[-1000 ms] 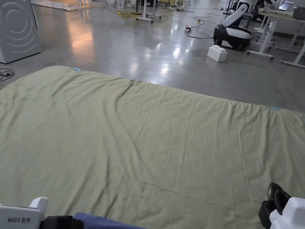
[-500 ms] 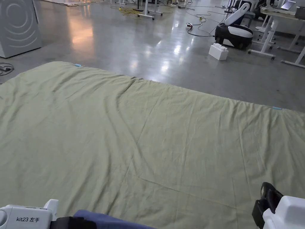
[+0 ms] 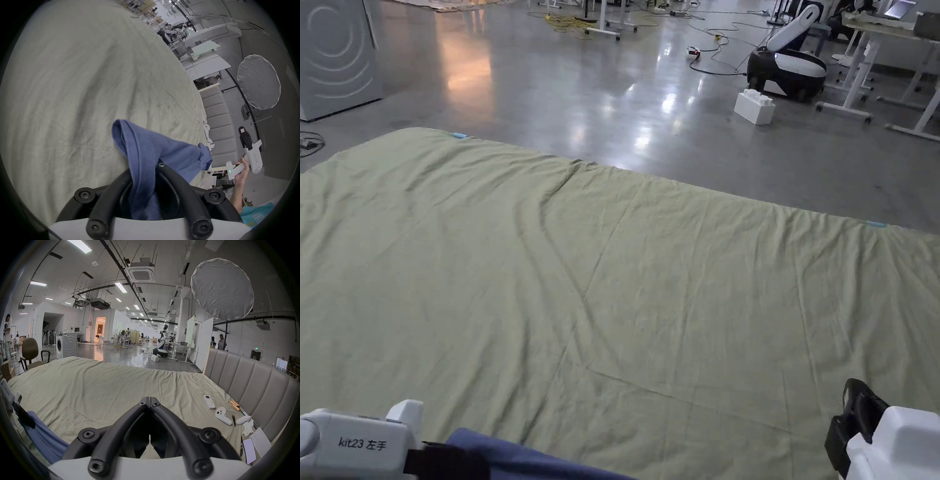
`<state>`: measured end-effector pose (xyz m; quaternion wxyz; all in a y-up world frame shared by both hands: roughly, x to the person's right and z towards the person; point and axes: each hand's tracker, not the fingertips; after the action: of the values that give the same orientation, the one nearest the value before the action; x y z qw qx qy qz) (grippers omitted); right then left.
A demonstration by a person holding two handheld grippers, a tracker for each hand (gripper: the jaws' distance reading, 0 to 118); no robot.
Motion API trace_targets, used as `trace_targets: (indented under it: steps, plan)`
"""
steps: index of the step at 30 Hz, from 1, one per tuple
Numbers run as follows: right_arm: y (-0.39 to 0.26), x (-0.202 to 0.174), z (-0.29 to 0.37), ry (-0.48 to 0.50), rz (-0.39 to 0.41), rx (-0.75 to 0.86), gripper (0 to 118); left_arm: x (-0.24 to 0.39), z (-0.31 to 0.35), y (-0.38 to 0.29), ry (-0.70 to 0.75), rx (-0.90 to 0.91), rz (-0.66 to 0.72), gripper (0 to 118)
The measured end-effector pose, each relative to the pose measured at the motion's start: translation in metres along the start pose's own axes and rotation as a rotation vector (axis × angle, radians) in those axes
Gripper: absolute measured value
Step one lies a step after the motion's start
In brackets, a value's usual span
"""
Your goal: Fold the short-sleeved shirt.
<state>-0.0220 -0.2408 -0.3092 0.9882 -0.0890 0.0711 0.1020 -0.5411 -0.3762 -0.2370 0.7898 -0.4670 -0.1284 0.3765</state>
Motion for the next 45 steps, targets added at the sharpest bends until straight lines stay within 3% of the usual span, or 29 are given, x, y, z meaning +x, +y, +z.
trace_targets:
  steps: [8,20,24,34,41,45]
  plan:
    - [-0.001,0.007,0.001,0.000,-0.012,0.010,1,0.029,0.043,0.015,0.072,0.019,-0.099,9]
    - [-0.003,0.021,0.002,-0.007,-0.035,0.019,1,0.049,0.107,0.018,0.357,0.072,-0.127,9]
    - [-0.004,0.021,0.001,-0.003,-0.047,0.018,1,0.082,0.093,0.004,0.340,0.070,-0.141,9]
    - [-0.007,0.021,0.007,0.006,-0.055,0.012,1,0.161,0.022,-0.027,0.093,0.023,-0.140,9]
    - [-0.011,0.025,0.010,-0.003,-0.059,0.002,1,0.184,-0.069,-0.038,0.103,-0.051,-0.130,9]
    - [-0.014,0.031,0.012,-0.016,-0.061,-0.007,1,0.188,-0.123,-0.048,0.186,-0.121,-0.137,9]
